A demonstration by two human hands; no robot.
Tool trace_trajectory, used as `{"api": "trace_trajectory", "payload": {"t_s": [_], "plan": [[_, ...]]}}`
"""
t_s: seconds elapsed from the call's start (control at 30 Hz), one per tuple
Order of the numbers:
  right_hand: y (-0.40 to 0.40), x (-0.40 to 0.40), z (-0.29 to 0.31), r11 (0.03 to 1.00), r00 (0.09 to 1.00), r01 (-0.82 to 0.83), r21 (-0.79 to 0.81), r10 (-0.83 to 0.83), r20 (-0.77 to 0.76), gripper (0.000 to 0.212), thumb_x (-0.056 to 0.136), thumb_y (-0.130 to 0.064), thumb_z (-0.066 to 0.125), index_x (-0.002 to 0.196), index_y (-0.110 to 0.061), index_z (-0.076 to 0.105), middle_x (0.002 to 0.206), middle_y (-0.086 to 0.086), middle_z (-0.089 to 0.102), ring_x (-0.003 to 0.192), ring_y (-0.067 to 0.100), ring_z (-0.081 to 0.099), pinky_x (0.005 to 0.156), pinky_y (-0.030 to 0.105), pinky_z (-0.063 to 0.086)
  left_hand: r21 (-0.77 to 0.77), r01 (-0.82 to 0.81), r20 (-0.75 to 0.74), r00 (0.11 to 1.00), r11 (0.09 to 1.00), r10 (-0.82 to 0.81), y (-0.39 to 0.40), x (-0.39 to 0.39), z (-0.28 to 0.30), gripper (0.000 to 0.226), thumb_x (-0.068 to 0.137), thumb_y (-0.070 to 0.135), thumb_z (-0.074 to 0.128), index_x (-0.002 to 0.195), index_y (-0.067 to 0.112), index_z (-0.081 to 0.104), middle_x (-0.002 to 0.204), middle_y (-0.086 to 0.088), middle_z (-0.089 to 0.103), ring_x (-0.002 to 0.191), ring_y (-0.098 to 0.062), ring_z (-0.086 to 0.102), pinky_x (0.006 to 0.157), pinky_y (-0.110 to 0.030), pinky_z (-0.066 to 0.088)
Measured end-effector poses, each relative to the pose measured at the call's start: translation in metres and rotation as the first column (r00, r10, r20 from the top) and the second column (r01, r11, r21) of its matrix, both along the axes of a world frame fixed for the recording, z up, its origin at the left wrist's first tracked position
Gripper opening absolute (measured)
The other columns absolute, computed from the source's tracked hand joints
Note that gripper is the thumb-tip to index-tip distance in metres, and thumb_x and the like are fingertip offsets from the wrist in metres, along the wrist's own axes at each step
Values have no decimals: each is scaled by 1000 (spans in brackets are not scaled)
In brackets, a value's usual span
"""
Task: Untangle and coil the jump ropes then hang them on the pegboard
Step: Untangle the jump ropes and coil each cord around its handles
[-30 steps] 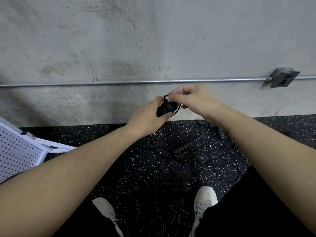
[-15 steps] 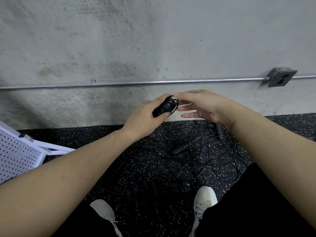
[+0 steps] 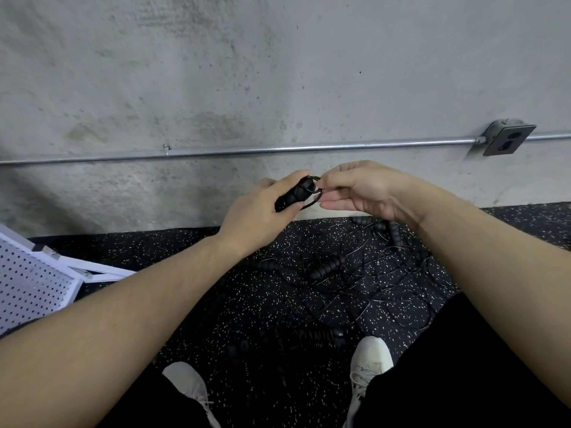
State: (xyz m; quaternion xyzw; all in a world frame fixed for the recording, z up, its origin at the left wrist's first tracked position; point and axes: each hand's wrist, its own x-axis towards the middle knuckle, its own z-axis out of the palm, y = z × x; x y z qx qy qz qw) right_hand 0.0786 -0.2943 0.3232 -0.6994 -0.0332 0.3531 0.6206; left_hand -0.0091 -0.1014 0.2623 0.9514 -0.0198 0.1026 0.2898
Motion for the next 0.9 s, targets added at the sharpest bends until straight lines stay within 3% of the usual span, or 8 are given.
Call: {"api": "trace_trajectory", "payload": {"t_s": [0.17, 0.33, 0.43, 0.5, 0.63, 0.77, 0.9], "plan": [[7, -3, 0, 989, 994, 53, -139, -39, 104, 20, 87, 2, 71, 93, -8, 55, 68, 6, 69, 61, 12, 69, 52, 18, 55, 76, 49, 7, 999, 996, -50, 0, 0, 2, 53, 99, 47, 57, 147, 59, 37, 123, 12, 56, 86, -9, 58, 71, -22, 42], [17, -6, -5, 954, 942, 166, -248, -79, 327, 22, 83, -4, 73, 86, -14, 54, 69, 2, 65, 60, 9, 62, 44, 17, 47, 115, 51, 0, 999, 992, -51, -1, 3, 6, 55, 97, 49, 58, 147, 58, 38, 121, 16, 55, 95, -9, 59, 71, -21, 42], [21, -9, -6, 943, 918, 226, -245, -122, 378, 21, 83, -3, 73, 85, -13, 54, 73, 3, 64, 60, 11, 62, 43, 17, 49, 143, 54, 15, 998, 988, -57, -5, 1, 9, 55, 96, 51, 59, 148, 55, 40, 130, 20, 60, 99, -4, 57, 73, -19, 40], [22, -11, -5, 949, 931, 238, -206, -163, 326, 20, 86, -2, 72, 87, -11, 55, 75, 6, 64, 60, 11, 62, 44, 17, 50, 181, 32, 59, 997, 983, -43, -4, -1, 10, 50, 98, 53, 56, 146, 55, 43, 133, 20, 61, 103, -7, 62, 73, -23, 45], [23, -15, -5, 963, 961, 256, -81, -244, 133, 15, 90, 2, 69, 95, -5, 56, 76, 10, 65, 52, 10, 65, 45, 17, 53, 313, -25, 111, 994, 949, -10, 2, 0, 13, 43, 102, 54, 48, 145, 58, 43, 124, 20, 62, 94, -10, 66, 60, -26, 44], [24, -16, -3, 967, 968, 252, 28, -253, 8, 21, 91, 2, 68, 110, 7, 61, 97, 18, 71, 64, 15, 72, 52, 19, 57, 266, -30, 66, 998, 963, 13, 9, 3, 14, 41, 102, 53, 46, 142, 59, 44, 121, 18, 65, 98, -13, 66, 76, -37, 57], [22, -17, 0, 970, 971, 227, 88, -218, -101, 16, 92, 2, 66, 107, 7, 65, 105, 20, 72, 74, 19, 76, 55, 20, 59, 200, -36, 48, 998, 979, 27, 15, 3, 13, 39, 102, 51, 49, 140, 61, 46, 118, 17, 66, 96, -11, 64, 79, -35, 55]]}}
